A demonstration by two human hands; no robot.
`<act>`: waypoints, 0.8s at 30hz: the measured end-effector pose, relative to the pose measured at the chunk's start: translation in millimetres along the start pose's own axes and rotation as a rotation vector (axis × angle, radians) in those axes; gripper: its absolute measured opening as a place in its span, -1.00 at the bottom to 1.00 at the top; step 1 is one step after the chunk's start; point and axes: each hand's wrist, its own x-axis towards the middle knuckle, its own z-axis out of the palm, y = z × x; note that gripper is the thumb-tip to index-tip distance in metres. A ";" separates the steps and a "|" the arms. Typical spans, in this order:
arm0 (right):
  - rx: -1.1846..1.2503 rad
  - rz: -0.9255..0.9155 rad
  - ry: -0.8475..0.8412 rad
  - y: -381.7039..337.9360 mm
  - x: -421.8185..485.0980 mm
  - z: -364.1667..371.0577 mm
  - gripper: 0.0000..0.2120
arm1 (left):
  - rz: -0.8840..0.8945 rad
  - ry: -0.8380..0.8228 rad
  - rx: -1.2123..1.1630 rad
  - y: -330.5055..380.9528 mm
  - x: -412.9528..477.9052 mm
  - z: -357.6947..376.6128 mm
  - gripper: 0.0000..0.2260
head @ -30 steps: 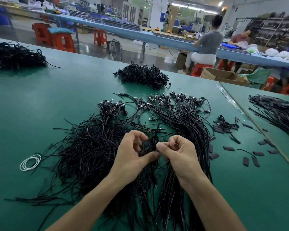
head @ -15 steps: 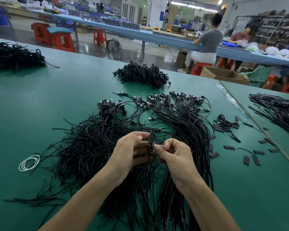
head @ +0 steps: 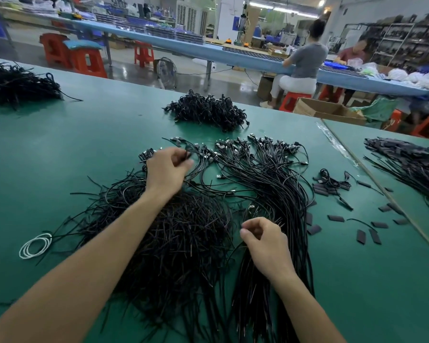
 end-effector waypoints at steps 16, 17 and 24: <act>-0.583 0.251 0.013 1.7 35.0 1.4 -0.84 | 0.166 0.048 0.664 -50.2 31.9 10.5 -0.64; -0.591 0.269 0.014 2.5 38.5 0.7 -0.89 | 0.223 0.050 0.627 -48.0 25.1 14.5 -0.71; -0.261 0.288 0.125 21.9 51.3 -6.5 -0.87 | 0.336 -0.184 0.355 -26.3 -19.1 45.9 -0.87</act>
